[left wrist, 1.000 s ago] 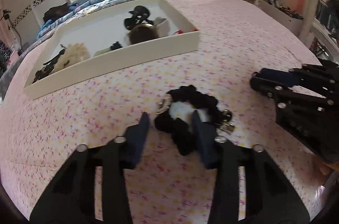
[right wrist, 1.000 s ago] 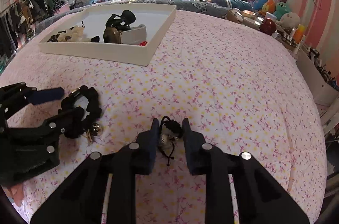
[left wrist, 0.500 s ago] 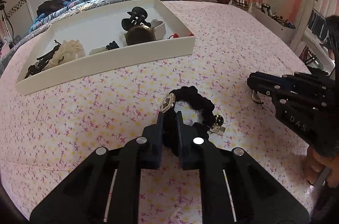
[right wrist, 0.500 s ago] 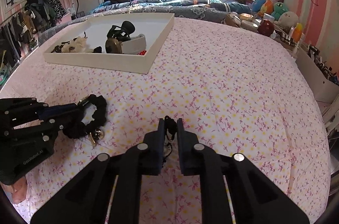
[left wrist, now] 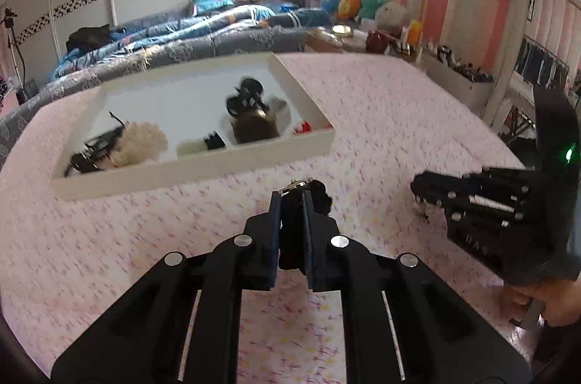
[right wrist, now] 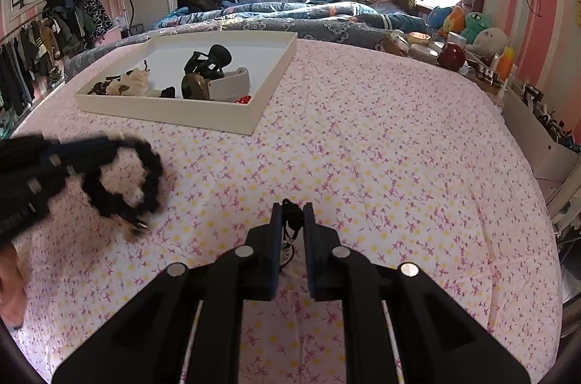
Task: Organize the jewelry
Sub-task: 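Carry both items into the white tray and open both tools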
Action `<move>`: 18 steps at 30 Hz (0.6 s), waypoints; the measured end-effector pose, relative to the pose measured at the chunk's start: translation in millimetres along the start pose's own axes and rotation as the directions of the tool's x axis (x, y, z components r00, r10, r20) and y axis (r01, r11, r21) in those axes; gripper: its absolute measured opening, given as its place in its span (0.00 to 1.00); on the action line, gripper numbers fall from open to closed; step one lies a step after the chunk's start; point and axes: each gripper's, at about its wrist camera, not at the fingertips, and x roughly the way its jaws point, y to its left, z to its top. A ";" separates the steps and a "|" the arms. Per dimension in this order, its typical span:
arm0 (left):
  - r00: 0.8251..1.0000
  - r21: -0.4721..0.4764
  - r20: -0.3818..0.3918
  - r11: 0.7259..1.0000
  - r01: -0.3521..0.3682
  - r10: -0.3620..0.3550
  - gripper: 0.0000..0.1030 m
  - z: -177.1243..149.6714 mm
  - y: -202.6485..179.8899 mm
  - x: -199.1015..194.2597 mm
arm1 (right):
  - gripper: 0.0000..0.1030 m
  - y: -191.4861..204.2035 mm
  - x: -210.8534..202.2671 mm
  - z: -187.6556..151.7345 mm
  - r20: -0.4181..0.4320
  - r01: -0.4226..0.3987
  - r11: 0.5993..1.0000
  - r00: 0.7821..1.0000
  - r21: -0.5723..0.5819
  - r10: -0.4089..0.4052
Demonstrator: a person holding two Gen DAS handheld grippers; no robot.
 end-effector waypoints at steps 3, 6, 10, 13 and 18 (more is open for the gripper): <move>1.000 -0.025 0.005 1.000 -0.004 0.004 0.09 6.6 10.8 -2.5 | 0.11 0.7 -4.2 1.8 0.023 0.008 1.000 1.000 -0.003 -0.008; 0.999 -0.040 0.029 0.999 -0.032 0.033 0.09 14.9 24.1 -8.1 | 0.11 -0.1 -6.6 7.5 0.035 -0.002 1.000 0.999 0.010 0.002; 0.993 -0.056 0.082 0.995 -0.084 0.089 0.09 30.0 40.7 -19.9 | 0.11 6.1 -16.7 21.8 0.060 0.013 1.000 0.998 0.014 -0.013; 0.988 -0.081 0.096 0.990 -0.111 0.119 0.09 41.0 61.2 -29.3 | 0.11 20.0 -26.5 38.7 0.094 0.013 1.000 0.995 0.000 -0.013; 0.974 -0.088 0.121 0.979 -0.183 0.193 0.09 55.8 97.9 -43.3 | 0.11 48.5 -38.5 73.6 0.168 -0.011 1.000 0.986 -0.015 0.013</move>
